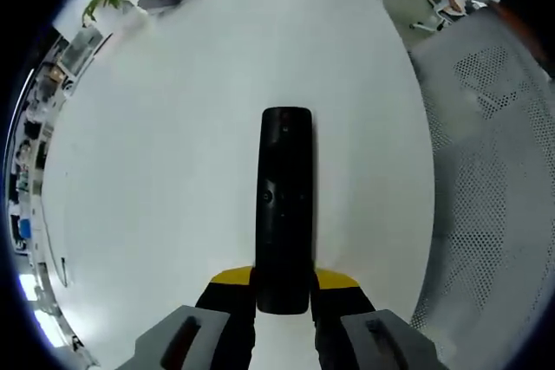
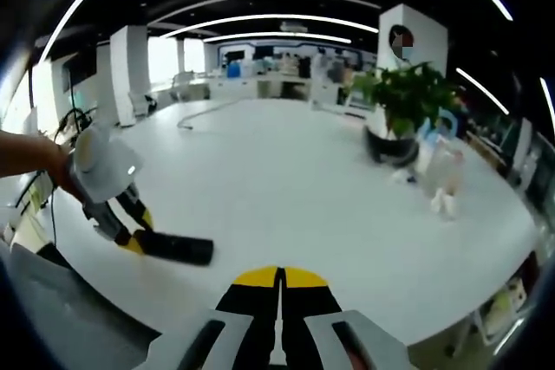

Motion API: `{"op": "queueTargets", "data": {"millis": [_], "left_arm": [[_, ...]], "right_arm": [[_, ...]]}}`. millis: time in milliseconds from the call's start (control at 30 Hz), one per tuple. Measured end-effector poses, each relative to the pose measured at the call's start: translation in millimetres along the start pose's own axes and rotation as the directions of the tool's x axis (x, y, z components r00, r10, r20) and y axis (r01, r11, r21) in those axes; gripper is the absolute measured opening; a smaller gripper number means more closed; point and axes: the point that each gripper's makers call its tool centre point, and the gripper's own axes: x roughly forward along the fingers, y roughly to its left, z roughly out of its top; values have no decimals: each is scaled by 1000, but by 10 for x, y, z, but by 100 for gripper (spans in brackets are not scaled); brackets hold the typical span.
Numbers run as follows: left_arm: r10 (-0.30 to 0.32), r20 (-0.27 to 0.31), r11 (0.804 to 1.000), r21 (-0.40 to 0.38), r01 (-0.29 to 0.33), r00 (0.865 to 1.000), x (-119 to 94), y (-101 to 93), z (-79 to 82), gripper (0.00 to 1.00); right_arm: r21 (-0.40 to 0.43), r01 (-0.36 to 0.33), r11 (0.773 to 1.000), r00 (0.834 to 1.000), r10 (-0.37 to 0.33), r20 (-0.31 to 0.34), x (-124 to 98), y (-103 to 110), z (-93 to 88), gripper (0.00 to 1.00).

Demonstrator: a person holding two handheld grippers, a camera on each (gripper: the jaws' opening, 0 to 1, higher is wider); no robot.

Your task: Press the specified remote control buttons in sequence, fully releasing each button before pressing the next.

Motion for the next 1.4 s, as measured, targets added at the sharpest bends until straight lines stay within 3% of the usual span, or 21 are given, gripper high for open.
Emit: {"op": "queueTargets", "data": {"millis": [400,567,733,1067,1400], "left_arm": [[-7,30,1000,11,7,1000,-19,-211,-15,23],[-13,89,1000,-15,14,996,-43,-244,-32,23],[-14,166,1000,-16,17,986,-52,-301,-27,23],[-23,258,1000,-6,25,966,-72,-426,0,23],[-25,312,999,-24,34,950,-78,-538,33,23]], "right_arm": [[12,-19,1000,999,20,-28,2,56,-30,0],[18,-13,1000,999,13,-32,9,49,-30,0],[18,-21,1000,998,22,-53,14,79,-53,0],[25,-15,1000,998,17,-65,12,62,-73,0],[34,-33,999,996,36,-82,12,90,-94,0]]}}
